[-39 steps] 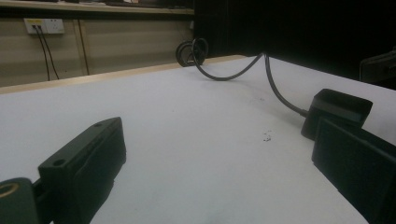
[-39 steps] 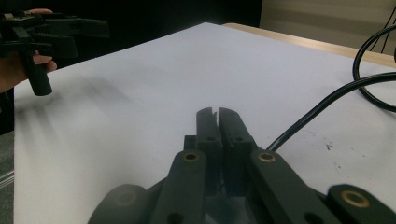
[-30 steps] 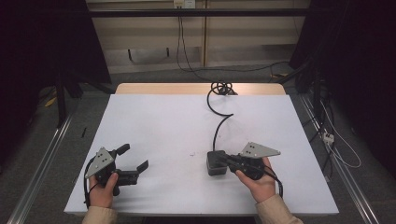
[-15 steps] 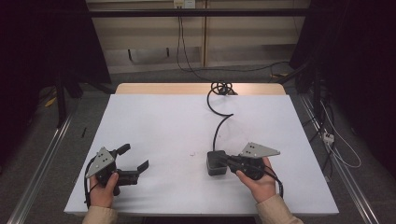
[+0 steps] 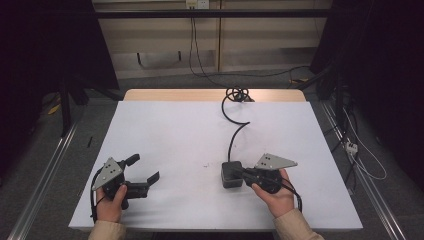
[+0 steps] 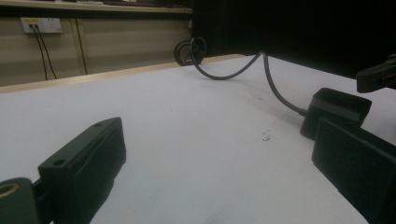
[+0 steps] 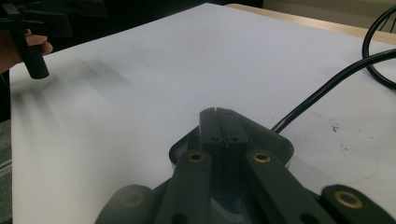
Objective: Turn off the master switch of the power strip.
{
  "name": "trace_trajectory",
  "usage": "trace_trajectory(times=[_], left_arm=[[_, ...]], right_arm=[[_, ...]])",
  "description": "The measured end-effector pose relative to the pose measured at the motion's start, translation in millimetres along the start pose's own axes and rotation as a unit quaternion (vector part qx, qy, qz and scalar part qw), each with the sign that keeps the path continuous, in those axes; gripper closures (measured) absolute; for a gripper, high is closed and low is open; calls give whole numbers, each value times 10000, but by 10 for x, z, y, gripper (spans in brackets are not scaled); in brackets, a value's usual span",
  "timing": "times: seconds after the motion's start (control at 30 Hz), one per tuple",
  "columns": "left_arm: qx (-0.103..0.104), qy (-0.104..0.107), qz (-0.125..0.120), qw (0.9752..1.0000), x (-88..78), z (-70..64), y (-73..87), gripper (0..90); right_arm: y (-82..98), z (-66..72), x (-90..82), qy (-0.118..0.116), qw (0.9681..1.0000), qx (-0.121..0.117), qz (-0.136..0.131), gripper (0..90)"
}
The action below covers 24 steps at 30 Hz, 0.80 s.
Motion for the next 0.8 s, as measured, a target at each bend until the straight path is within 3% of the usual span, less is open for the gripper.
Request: trace_trajectory(times=[0.8], left_arm=[[-23,15,3,10000,-1,5,6,28]], right_arm=[[58,-21,37,37,9999,-4,107,900]])
Point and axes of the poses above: each handheld gripper's, and its own axes: x roughly forward along the jaws, y roughly out of its underside, z roughly to its left, the point moved 5 cm from there along x, roughly forward along the jaws, and after that the axes turned 9 degrees about -y, right-handed, at the moved point
